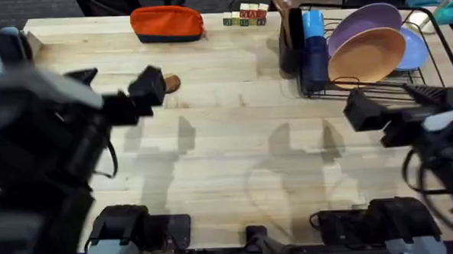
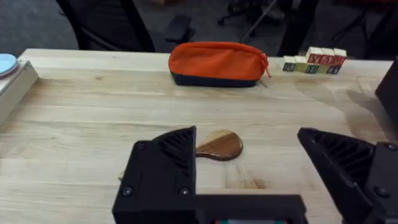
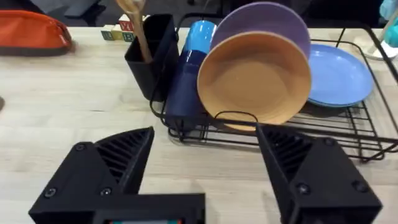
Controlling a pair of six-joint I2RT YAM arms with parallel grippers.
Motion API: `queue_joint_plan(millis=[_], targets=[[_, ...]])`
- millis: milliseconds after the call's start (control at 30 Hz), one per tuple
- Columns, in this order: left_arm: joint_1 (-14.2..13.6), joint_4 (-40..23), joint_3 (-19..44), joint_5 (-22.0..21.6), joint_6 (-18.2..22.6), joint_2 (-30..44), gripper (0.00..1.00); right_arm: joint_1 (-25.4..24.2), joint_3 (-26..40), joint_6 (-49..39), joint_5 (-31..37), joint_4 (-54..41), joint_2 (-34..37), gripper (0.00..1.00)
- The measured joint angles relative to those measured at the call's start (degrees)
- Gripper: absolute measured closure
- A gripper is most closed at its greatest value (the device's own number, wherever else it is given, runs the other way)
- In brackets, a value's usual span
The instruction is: Pick up the spoon on the table one by one and put them onto the rack
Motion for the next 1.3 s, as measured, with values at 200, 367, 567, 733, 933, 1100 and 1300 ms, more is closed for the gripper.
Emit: queue_joint_plan(millis=[200, 367, 567, 733, 933, 1100, 1300], targets=[[-0.02, -7.47, 16.87, 1.51, -0.02, 17.68, 0.008, 0.0, 13.88, -0.02, 0.0, -6.58, 12.78, 0.009], [-0.02, -15.29, 31.11, 2.99, -0.02, 29.11, 0.007, 0.0, 26.95, -0.02, 0.0, -13.03, 25.31, 0.009], [-0.02, -22.76, 42.6, 4.43, 0.0, 37.89, 0.007, 0.0, 40.96, -0.02, 0.0, -21.09, 38.14, 0.009], [-0.02, -25.85, 45.38, 4.7, 0.74, 41.64, 0.007, 0.0, 46.84, -0.02, 0.0, -22.71, 44.65, 0.009], [-0.02, -26.79, 45.4, 5.79, 1.1, 42.64, 0.007, 0.0, 47.3, -0.03, -0.02, -23.02, 46.58, 0.009], [-0.02, -26.77, 45.42, 6.02, 1.12, 42.64, 0.008, 0.0, 47.32, -0.03, -0.01, -23.4, 46.57, 0.009], [-0.02, -27.33, 45.54, 6.01, 3.94, 42.64, 0.008, 0.0, 47.32, -0.02, -0.01, -24.07, 46.58, 0.009]])
